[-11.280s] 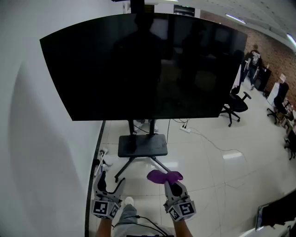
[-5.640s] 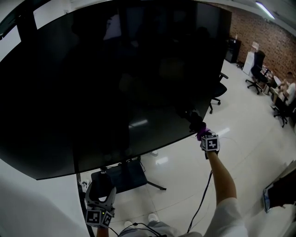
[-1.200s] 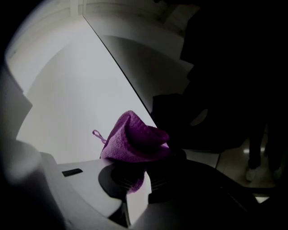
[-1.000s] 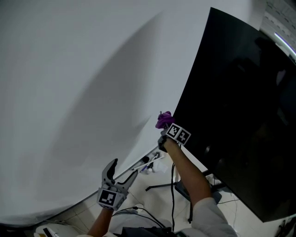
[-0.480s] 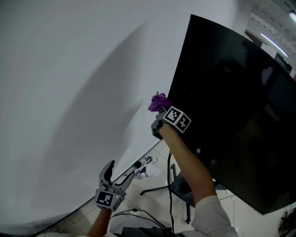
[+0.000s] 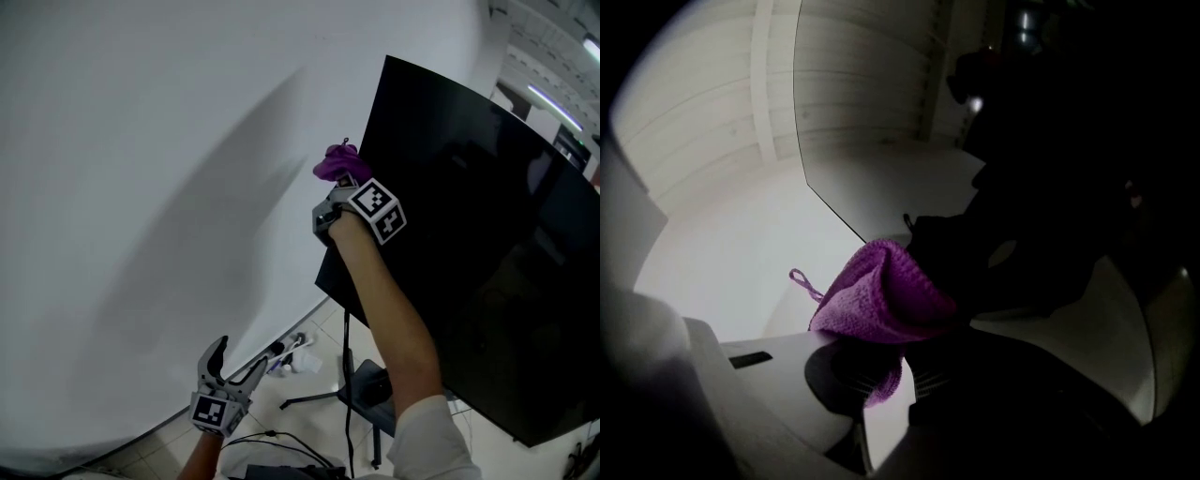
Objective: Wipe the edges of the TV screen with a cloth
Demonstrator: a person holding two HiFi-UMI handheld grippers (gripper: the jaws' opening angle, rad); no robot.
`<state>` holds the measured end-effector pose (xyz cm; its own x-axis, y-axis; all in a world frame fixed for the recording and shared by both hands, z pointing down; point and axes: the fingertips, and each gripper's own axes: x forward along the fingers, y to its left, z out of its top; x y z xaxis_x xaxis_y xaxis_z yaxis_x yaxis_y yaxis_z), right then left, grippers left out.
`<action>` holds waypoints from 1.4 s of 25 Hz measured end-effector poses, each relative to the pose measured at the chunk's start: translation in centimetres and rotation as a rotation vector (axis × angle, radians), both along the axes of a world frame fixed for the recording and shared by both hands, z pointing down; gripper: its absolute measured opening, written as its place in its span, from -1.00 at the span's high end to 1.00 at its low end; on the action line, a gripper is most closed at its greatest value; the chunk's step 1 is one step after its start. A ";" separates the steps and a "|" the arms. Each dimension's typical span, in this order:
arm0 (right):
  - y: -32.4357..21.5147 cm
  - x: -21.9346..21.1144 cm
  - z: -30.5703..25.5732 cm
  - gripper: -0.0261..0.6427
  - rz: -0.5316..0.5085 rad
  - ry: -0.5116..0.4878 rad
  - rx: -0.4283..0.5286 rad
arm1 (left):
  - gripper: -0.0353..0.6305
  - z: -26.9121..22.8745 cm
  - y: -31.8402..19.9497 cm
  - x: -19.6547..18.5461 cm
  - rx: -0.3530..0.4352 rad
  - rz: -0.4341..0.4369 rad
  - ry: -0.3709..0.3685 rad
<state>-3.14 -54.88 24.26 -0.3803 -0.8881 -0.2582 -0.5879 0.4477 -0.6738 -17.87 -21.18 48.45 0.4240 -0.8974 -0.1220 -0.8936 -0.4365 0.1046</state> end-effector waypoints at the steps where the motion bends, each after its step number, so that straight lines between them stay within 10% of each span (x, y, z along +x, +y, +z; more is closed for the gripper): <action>1: -0.1 0.1 -0.9 0.76 0.002 -0.020 0.014 | -0.22 0.0 0.0 -0.2 0.000 -0.007 0.002; 11: -1.0 -0.6 -11.0 0.76 0.004 -0.140 0.176 | -0.22 0.7 0.3 -3.3 0.012 -0.070 -0.025; 35: 3.5 1.9 -24.4 0.76 0.084 -0.023 0.298 | -0.22 1.8 -0.1 -1.7 -0.042 -0.024 0.014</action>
<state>-1.22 -51.34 -0.10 -0.3000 -0.7998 -0.5199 -0.6176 0.5782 -0.5331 -19.55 -21.25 50.27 0.4009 -0.9117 -0.0898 -0.9021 -0.4100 0.1350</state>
